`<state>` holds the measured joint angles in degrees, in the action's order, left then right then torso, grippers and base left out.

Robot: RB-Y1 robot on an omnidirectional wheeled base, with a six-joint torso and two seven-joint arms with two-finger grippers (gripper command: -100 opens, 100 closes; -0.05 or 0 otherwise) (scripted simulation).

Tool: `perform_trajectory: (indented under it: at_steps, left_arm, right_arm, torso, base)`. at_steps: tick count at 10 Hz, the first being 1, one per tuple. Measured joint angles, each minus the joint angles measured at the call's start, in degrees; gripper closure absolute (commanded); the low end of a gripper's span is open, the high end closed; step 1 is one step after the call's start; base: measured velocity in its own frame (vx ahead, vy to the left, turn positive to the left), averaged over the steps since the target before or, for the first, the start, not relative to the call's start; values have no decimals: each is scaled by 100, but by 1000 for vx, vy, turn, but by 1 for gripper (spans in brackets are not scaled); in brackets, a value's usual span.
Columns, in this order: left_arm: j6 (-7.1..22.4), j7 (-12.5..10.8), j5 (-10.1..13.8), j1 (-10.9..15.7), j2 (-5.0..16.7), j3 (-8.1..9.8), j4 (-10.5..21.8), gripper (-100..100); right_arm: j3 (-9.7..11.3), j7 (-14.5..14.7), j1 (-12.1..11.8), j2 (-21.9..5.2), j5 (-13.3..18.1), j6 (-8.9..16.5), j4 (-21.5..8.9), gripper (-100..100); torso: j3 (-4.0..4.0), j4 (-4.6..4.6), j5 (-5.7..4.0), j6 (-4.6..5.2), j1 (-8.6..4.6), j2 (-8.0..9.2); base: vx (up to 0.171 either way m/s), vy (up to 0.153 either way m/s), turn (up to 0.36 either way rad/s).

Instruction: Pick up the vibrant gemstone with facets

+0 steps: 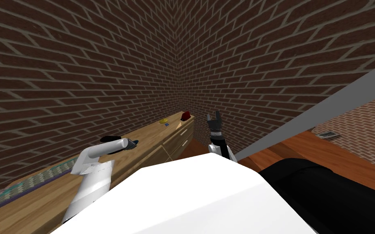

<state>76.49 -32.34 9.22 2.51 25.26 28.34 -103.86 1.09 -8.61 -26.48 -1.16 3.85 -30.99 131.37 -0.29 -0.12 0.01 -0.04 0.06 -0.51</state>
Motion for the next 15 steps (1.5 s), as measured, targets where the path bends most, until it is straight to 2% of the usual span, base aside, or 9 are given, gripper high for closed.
perform_trajectory:
  at_steps: [1, 2, 5, 6, 10, 11, 12, 14, 15]
  left_arm:
    - [29, 4, 1, 1, -1, 2, 12, 0]
    - [26, 3, 1, 1, -1, 1, 11, -100]
    - [-240, 31, -61, 94, -28, -16, 348, -100]
    - [-261, 32, -65, 97, -30, -18, 362, 100]
    - [-266, 34, -67, 99, -25, -17, 356, 100]
    - [-266, 35, -68, 99, -25, -17, 356, 0]
    - [-266, 35, -68, 99, -25, -17, 356, 100]
    - [-120, 19, -30, 40, -14, -8, 164, 100]
    - [-99, 17, -28, 38, -14, -7, 152, 0]
  right_arm:
    - [0, 0, 0, 0, 0, 0, 0, 0]
    - [0, 0, 1, 0, 0, 0, 0, 0]
    - [0, 0, 1, 0, 0, 0, 0, 0]
    - [0, 0, 1, 0, 0, 0, 0, 0]
    - [0, 0, 1, 0, 0, 0, 0, 0]
    - [0, 0, 1, 0, 0, 0, 0, 0]
    - [0, 0, 1, 0, 0, 0, 0, 0]
    - [0, 0, 1, 1, 0, 0, 0, 0]
    - [0, 0, 2, 1, 0, 0, 0, 0]
  torso:
    - [11, 4, 0, -3, -2, 21]
    - [22, 8, -1, -3, -6, 40]
    - [29, 11, 0, -3, 1, 51]
    - [30, 12, -1, -3, -4, 53]
    - [29, 10, 2, -3, -4, 53]
    - [29, 10, 3, -3, -4, 53]
    - [29, 10, 3, -3, -4, 53]
    - [33, 11, 0, -4, -14, 59]
    - [32, 11, 2, -3, -10, 56]
  base:
    - [11, 2, 3]
    - [11, 15, -13]
    - [5, 19, -9]
    - [0, 0, 0]
    - [0, 0, 0]
    - [0, 0, 0]
    - [-6, -14, 14]
    - [-7, -17, 12]
    - [0, 0, 0]
